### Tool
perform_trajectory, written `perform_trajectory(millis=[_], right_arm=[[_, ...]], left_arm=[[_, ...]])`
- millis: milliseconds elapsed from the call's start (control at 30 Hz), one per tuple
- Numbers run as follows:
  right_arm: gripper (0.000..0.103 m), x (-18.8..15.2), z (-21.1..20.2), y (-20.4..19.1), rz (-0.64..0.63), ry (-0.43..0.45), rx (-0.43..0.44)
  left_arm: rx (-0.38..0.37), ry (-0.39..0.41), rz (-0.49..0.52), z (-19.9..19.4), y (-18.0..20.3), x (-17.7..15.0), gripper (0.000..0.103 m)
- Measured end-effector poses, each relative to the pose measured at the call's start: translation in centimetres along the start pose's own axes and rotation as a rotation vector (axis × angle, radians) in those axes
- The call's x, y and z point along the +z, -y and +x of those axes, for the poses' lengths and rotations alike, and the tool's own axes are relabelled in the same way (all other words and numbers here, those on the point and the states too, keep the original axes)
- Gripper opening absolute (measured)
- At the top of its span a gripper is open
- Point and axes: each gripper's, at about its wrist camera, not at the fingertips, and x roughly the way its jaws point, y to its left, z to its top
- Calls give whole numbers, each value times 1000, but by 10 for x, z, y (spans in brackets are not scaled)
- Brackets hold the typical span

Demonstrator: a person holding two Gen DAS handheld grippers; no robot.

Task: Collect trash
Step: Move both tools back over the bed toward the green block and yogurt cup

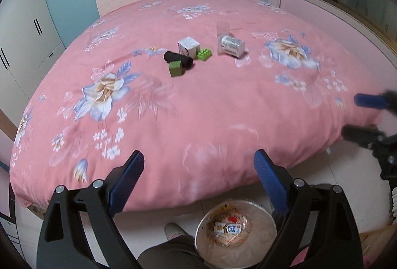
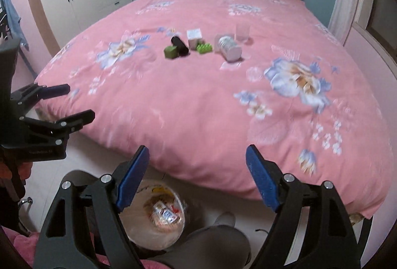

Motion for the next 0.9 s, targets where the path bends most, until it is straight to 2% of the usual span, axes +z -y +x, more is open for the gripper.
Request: perform_trajectory(millis=[400, 667, 900], right_arm=[[79, 50, 36, 22, -11, -12, 2], [79, 79, 78, 36, 17, -41, 45], [79, 107, 122, 43, -20, -60, 20]], left_arm=[[14, -14, -28, 37, -19, 41, 92], [1, -55, -78, 87, -41, 69, 92], [-26, -81, -114, 134, -55, 94, 92]])
